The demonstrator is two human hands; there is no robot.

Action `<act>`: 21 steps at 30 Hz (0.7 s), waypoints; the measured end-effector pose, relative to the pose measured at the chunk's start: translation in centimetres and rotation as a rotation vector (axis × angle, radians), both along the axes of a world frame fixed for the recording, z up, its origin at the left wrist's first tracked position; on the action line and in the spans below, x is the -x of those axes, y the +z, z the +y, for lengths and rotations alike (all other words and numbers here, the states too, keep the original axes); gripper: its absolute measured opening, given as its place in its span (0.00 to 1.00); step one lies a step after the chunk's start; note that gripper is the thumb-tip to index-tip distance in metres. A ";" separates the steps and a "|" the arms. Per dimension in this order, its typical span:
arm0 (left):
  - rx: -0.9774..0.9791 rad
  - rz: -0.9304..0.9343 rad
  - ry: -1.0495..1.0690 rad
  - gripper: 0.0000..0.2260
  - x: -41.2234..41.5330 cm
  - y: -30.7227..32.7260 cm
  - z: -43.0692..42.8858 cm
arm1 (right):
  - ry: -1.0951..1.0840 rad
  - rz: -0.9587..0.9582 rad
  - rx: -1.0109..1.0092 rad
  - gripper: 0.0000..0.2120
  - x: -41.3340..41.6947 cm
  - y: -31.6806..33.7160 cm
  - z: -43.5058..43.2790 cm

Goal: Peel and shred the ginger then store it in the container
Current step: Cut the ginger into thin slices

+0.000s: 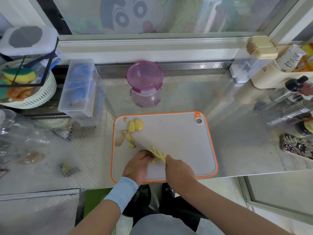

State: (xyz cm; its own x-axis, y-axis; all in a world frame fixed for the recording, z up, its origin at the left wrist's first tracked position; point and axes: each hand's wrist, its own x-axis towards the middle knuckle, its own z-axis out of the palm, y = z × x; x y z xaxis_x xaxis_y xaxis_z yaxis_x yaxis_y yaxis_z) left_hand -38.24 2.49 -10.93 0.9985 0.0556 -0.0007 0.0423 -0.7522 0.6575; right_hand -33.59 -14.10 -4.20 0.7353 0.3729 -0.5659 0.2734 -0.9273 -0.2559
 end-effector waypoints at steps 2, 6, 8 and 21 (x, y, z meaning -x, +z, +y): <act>-0.060 0.029 -0.021 0.14 -0.2 0.3 0.0 | 0.004 0.000 0.007 0.09 0.3 0.2 -0.7; -0.011 -0.035 -0.011 0.14 0.1 0.0 0.4 | 0.015 -0.007 0.027 0.10 0.6 0.3 -1.7; 0.017 -0.045 -0.019 0.16 0.1 0.1 0.3 | 0.024 -0.001 0.036 0.11 0.5 0.1 -1.5; -0.011 -0.115 -0.064 0.13 0.0 -0.1 0.5 | 0.019 -0.001 0.015 0.10 -0.3 -0.7 -0.1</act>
State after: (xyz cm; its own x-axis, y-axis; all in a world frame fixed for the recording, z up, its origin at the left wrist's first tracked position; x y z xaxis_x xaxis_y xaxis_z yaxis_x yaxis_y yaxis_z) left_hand -38.21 3.00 -11.05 0.9934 -0.0093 0.1141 -0.0815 -0.7579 0.6473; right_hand -33.28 -14.22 -4.90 0.7287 0.3785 -0.5708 0.2911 -0.9255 -0.2421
